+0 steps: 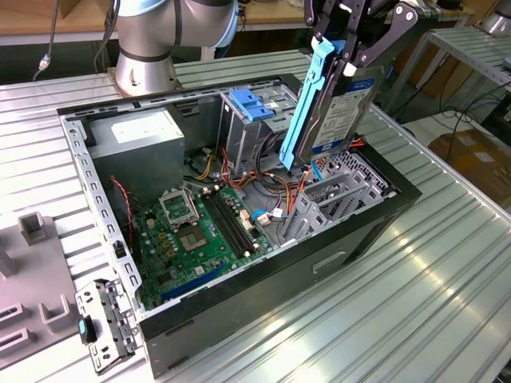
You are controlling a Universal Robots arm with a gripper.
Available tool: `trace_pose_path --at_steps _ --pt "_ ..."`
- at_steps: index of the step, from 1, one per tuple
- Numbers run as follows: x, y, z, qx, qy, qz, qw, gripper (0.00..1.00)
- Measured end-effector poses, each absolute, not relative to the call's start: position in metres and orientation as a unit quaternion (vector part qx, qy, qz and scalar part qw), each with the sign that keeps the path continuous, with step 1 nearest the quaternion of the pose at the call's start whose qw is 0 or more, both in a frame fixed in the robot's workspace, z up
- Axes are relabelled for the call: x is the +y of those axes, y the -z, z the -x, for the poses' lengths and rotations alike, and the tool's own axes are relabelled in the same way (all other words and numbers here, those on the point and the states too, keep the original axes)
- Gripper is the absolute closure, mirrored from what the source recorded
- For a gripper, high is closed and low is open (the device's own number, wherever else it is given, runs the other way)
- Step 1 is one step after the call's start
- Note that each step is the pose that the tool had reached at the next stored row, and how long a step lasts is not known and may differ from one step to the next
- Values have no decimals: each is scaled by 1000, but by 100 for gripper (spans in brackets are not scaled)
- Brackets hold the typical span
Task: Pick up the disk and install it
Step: 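Insert the disk into the insertion slot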
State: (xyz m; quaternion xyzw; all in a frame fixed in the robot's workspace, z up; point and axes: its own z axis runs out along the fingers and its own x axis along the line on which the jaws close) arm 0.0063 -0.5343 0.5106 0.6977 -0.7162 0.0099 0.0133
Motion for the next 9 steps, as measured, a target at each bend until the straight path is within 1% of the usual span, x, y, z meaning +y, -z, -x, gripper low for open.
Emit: trace_pose_path --at_steps 9 --pt "-539 -507 -20 -716 -10 -698 13 63"
